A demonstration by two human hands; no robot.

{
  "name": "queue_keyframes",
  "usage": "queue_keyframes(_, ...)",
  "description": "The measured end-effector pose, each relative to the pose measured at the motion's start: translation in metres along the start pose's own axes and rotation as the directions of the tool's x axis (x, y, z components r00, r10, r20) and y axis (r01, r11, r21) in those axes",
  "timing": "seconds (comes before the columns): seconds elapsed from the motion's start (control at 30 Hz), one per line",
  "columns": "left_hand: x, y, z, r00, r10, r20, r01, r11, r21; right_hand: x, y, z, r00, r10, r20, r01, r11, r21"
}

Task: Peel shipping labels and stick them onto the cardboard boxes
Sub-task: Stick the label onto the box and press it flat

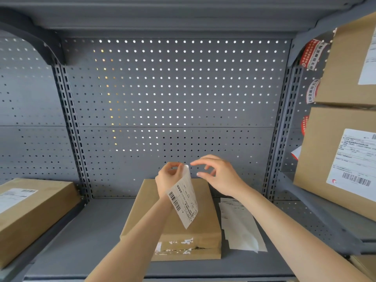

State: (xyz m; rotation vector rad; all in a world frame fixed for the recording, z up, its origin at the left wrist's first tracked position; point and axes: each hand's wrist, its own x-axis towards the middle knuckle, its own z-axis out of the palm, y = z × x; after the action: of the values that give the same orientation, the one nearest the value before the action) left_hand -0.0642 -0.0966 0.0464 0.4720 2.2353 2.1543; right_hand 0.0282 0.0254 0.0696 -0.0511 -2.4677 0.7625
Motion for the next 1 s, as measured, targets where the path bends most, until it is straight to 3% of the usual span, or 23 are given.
queue_keyframes(0.13, 0.012, -0.006, -0.023, 1.000, 0.024, -0.006, -0.023, 0.997, 0.072, 0.019, -0.019, 0.020, 0.991, -0.102, 0.085, 0.102, 0.995, 0.009)
queue_keyframes(0.33, 0.023, -0.010, -0.062, 0.998, 0.052, -0.043, -0.047, 0.994, 0.101, 0.035, -0.031, 0.052, 0.981, -0.144, 0.129, 0.146, 0.989, -0.008)
queue_keyframes(1.0, 0.039, -0.029, -0.089, 0.999, 0.026, 0.021, -0.027, 0.997, 0.075, 0.032, -0.029, 0.068, 0.995, -0.034, 0.091, 0.035, 0.999, -0.008)
